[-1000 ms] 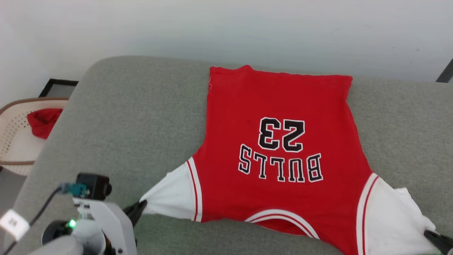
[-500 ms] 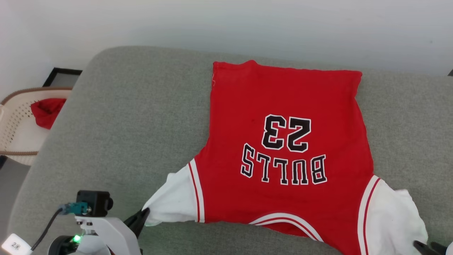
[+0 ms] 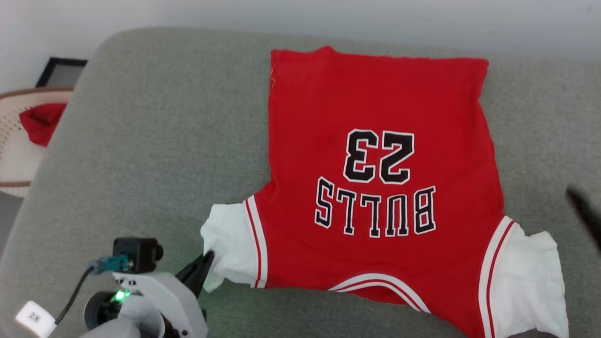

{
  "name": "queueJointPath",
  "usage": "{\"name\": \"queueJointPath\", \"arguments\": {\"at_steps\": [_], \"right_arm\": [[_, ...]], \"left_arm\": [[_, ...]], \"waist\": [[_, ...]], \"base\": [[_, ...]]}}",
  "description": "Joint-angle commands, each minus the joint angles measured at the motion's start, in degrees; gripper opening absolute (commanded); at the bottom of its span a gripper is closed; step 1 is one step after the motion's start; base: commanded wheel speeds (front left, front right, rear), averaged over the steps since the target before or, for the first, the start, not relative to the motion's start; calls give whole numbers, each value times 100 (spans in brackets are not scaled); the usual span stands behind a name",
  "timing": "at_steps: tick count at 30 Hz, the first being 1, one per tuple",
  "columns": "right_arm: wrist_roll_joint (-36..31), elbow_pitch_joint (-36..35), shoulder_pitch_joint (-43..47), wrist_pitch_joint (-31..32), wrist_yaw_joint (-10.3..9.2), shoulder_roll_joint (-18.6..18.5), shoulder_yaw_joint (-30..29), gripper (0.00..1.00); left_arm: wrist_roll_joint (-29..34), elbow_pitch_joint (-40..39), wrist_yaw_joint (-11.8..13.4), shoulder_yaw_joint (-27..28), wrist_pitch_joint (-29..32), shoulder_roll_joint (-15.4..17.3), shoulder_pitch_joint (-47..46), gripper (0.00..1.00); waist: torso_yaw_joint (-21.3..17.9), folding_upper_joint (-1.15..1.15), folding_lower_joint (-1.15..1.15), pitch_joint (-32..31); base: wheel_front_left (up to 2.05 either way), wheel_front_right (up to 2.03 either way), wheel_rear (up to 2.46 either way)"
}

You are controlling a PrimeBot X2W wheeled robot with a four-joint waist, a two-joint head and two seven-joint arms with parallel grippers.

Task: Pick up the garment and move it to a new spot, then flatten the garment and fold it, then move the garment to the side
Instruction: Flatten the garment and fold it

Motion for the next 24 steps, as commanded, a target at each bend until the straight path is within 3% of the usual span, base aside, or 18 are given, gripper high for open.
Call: {"name": "queueJointPath", "arguments": {"at_steps": [1, 7, 12, 24], "right_arm": [[-58, 118, -310, -178, -3, -92, 80, 100], [-368, 1232, -1833, -1022, -3, -525, 419, 100], [-564, 2451, -3113, -1379, -2, -742, 656, 100], [-1227, 5181, -5210, -903, -2, -984, 882, 100]], "left_arm": [[62, 17, -26, 13, -18, -47, -88, 0], [246, 99, -141, -15, -56, -262, -349, 0], [350, 171, -278, -55, -59, -512, -579, 0], [618, 591, -728, -253, -100, -1281, -1093, 0]], "waist": [[-9, 0, 0, 220], [187, 0, 0, 570], [460, 0, 0, 925], [1302, 0, 0, 1570]], "base": [[0, 0, 0], [0, 0, 0], [0, 0, 0], [0, 0, 0]]}}
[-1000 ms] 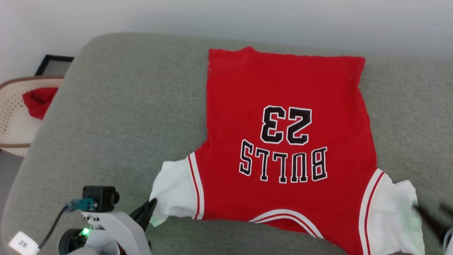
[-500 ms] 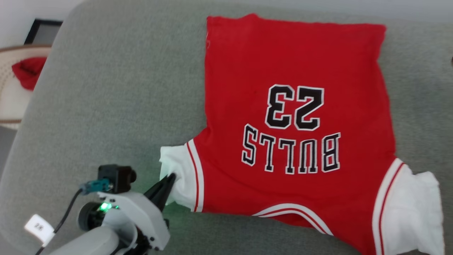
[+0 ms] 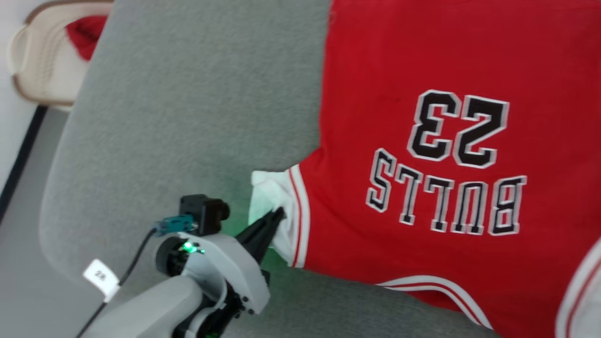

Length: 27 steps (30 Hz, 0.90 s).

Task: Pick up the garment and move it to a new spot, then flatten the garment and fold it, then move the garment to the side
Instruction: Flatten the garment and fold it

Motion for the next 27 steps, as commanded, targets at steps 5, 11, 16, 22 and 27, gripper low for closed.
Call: {"name": "queueJointPath", "arguments": {"at_steps": [5, 11, 16, 22, 27], "right_arm": [[-431, 943, -591, 306, -2, -6, -182, 100], [-1080, 1686, -1003, 615, -3, 1, -515, 100], [-1770, 2122, -1070, 862, -3, 50, -899, 100], [-2365, 2244, -1120, 978, -4, 92, -1272, 0], [-2480, 2259, -1216, 1057, -4, 255, -1466, 0]], "left_arm": [[78, 268, -236, -97, -46, -339, -175, 0], [78, 524, -426, -152, -77, -553, -228, 0], [30, 706, -529, -166, -117, -685, -221, 0], [-17, 920, -625, -164, -170, -778, -196, 0], [-28, 1033, -647, -133, -194, -730, -155, 0]], "waist": [[669, 0, 0, 428], [891, 0, 0, 526], [975, 0, 0, 550], [973, 0, 0, 498], [862, 0, 0, 374]], "base": [[0, 0, 0], [0, 0, 0], [0, 0, 0], [0, 0, 0], [0, 0, 0]]}}
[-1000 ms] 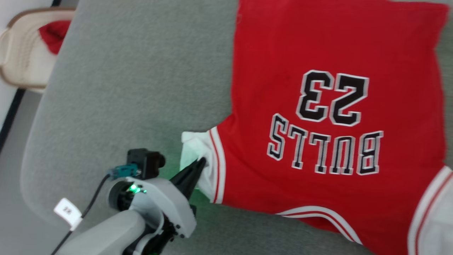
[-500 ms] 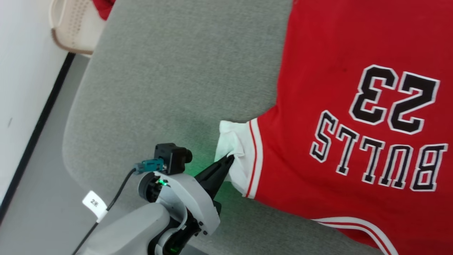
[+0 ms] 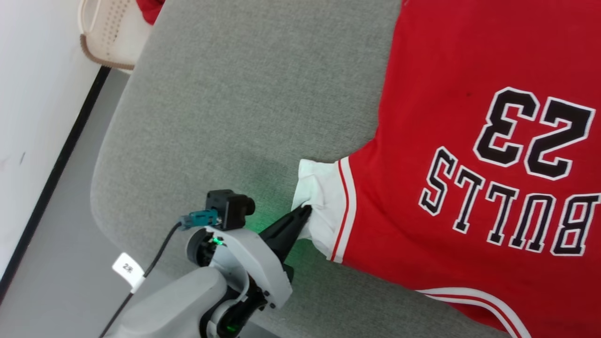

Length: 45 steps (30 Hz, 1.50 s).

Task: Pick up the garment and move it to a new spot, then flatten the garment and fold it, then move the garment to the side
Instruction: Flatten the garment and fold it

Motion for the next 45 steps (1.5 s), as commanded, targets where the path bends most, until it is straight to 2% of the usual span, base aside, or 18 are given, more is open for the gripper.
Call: {"name": "queueJointPath", "arguments": {"at_steps": [1, 7, 14, 22, 28, 34, 38, 45], "right_arm": [[-41, 162, 148, 86, -6, 62, 69, 0], [530, 185, 97, 59, -6, 153, 525, 0], [1530, -283, 541, 137, -6, 157, 1119, 0], [3064, -1737, 1945, 486, -6, -59, 1641, 0], [3793, -3101, 3285, 738, -5, -83, 1567, 0], [4011, -4314, 4626, 952, -5, 138, 1175, 0], [3936, -4877, 5390, 994, -5, 359, 927, 0], [3779, -5214, 6185, 819, -5, 790, 638, 0]], "left_arm": [[-24, 133, 43, 7, 12, 109, 107, 0], [-39, 127, 88, 67, -24, 280, 181, 0], [-130, 32, 228, 142, -8, 531, 328, 0], [-264, -137, 429, 207, 54, 863, 565, 0], [-393, -290, 575, 282, 57, 1121, 758, 0], [-422, -427, 710, 296, 100, 1281, 903, 0], [-470, -500, 764, 322, 64, 1363, 1007, 0], [-538, -580, 802, 335, 61, 1441, 1122, 0]], "waist": [[-137, 0, 0, -128], [-445, 0, 0, -433], [-857, 0, 0, -796], [-1400, 0, 0, -1279], [-1772, 0, 0, -1550], [-1990, 0, 0, -1750], [-2118, 0, 0, -1848], [-2218, 0, 0, -1938]], "base": [[0, 0, 0], [0, 0, 0], [0, 0, 0], [0, 0, 0], [0, 0, 0], [0, 0, 0], [0, 0, 0], [0, 0, 0]]}}
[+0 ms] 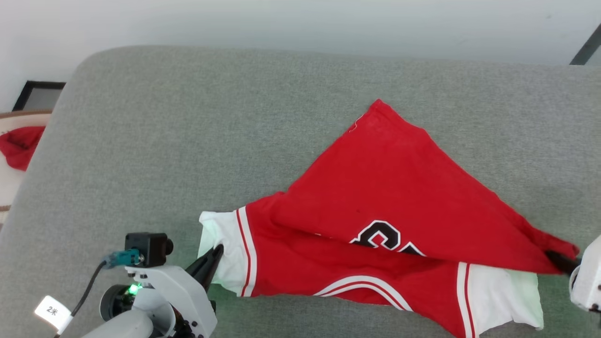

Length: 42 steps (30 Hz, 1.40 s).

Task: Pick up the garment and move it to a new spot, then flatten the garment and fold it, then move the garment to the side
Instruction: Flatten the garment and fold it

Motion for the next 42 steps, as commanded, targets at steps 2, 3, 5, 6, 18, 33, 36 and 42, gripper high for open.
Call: {"name": "queueJointPath", "arguments": {"at_steps": [2, 3, 5, 6, 18, 33, 36, 42], "right_arm": [[-103, 23, 164, -149, -4, 121, -43, 0], [-137, 50, 206, -211, -4, 164, -33, 0], [-157, 110, 259, -316, -4, 226, 11, 9], [-167, 139, 300, -373, -4, 237, 38, 28], [-367, -312, 534, -800, -4, 262, 78, 100], [-518, -435, -1064, -1587, -4, -247, 1165, 100], [-513, 153, -1647, -1852, -4, -409, 1560, 100], [-441, 1493, -2787, -2031, -4, -806, 2322, 100]], "left_arm": [[-41, -4, 18, 18, -15, 9, 91, 0], [-51, 9, 8, 15, -17, 13, 101, 0], [-58, 28, -9, 20, -18, 14, 95, 0], [-64, 40, -20, 25, -21, 16, 106, 0], [-112, 102, -19, 0, -32, -16, 205, 0], [27, 63, -13, -80, 11, -203, 38, 0], [96, 91, -68, -125, 56, -320, -94, 0], [260, 248, -239, -249, 139, -643, -404, 0]], "waist": [[-51, 0, 0, -62], [-55, 0, 0, -70], [-58, 0, 0, -90], [-56, 0, 0, -102], [54, 0, 0, -218], [452, 0, 0, -97], [624, 0, 0, 0], [1020, 0, 0, 223]], "base": [[0, 0, 0], [0, 0, 0], [0, 0, 0], [0, 0, 0], [0, 0, 0], [0, 0, 0], [0, 0, 0], [0, 0, 0]]}}
